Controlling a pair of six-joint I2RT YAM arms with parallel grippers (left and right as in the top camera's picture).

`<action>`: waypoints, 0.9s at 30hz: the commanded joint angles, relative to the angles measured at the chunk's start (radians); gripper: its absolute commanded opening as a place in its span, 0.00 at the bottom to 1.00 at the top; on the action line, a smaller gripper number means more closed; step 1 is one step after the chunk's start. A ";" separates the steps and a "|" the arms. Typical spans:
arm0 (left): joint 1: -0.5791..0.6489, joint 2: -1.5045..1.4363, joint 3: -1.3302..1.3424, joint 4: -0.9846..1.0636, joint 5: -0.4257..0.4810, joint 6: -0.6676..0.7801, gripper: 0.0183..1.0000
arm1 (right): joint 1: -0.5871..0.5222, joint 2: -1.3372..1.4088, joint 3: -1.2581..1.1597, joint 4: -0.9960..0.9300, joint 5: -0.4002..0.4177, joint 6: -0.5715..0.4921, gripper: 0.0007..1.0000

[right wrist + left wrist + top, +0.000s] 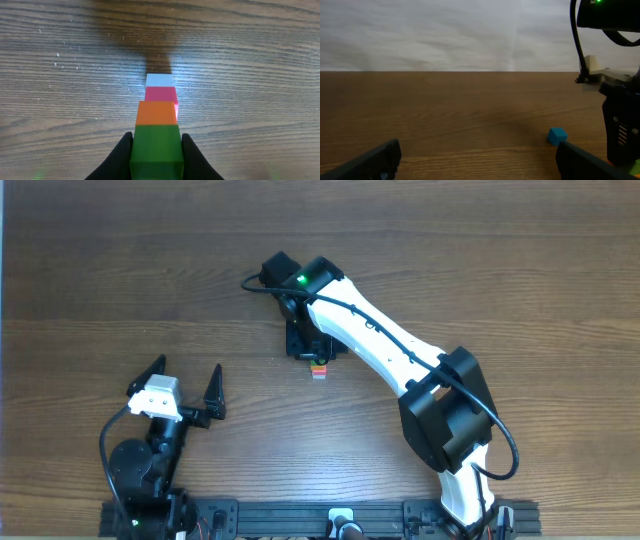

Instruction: Stack Cubes

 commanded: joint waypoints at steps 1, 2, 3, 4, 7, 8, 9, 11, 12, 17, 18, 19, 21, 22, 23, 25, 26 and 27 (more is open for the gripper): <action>0.005 -0.005 -0.005 -0.001 0.005 0.015 1.00 | -0.006 -0.007 -0.010 0.002 -0.001 0.020 0.16; 0.005 -0.005 -0.005 -0.001 0.005 0.015 1.00 | -0.006 -0.007 -0.010 0.002 -0.002 0.020 0.18; 0.005 -0.005 -0.005 -0.001 0.006 0.015 1.00 | -0.006 -0.007 -0.010 0.001 -0.002 0.020 0.20; 0.005 -0.005 -0.005 -0.001 0.005 0.015 1.00 | -0.006 -0.007 -0.010 0.001 -0.002 0.020 0.21; 0.005 -0.005 -0.005 -0.001 0.006 0.015 1.00 | -0.006 -0.007 -0.010 0.001 -0.002 0.020 0.28; 0.005 -0.005 -0.005 -0.001 0.006 0.015 1.00 | -0.006 -0.007 -0.010 0.001 -0.002 0.020 0.29; 0.005 -0.005 -0.005 -0.001 0.005 0.015 1.00 | -0.006 -0.007 -0.010 0.001 -0.002 0.020 0.30; 0.005 -0.005 -0.005 -0.001 0.005 0.015 1.00 | -0.006 -0.007 -0.010 0.001 -0.002 0.020 0.31; 0.005 -0.005 -0.005 -0.001 0.005 0.015 1.00 | -0.006 -0.007 -0.010 0.001 -0.002 0.020 0.32; 0.005 -0.005 -0.005 -0.001 0.005 0.015 1.00 | -0.006 -0.007 -0.010 0.001 -0.002 0.020 0.39; 0.005 -0.005 -0.005 -0.001 0.005 0.015 1.00 | -0.006 -0.007 -0.010 0.001 -0.002 0.020 0.41; 0.005 -0.005 -0.005 -0.001 0.005 0.015 1.00 | -0.006 -0.007 -0.010 0.001 -0.002 0.020 0.44; 0.005 -0.005 -0.005 -0.001 0.005 0.015 1.00 | -0.006 -0.007 -0.010 0.001 -0.001 0.020 0.51; 0.005 -0.005 -0.005 -0.001 0.005 0.015 1.00 | -0.006 -0.007 -0.010 0.001 -0.001 0.020 0.57; 0.005 -0.005 -0.005 -0.001 0.005 0.015 1.00 | -0.006 -0.007 -0.009 0.001 -0.001 0.019 0.67; 0.005 -0.005 -0.005 -0.001 0.005 0.015 1.00 | -0.010 -0.007 0.010 -0.020 -0.001 0.002 0.79; 0.005 -0.005 -0.005 -0.001 0.005 0.015 1.00 | -0.015 -0.007 0.025 -0.034 -0.001 -0.008 0.82; 0.005 -0.005 -0.005 -0.001 0.006 0.015 1.00 | -0.019 -0.007 0.045 -0.050 0.002 -0.018 0.83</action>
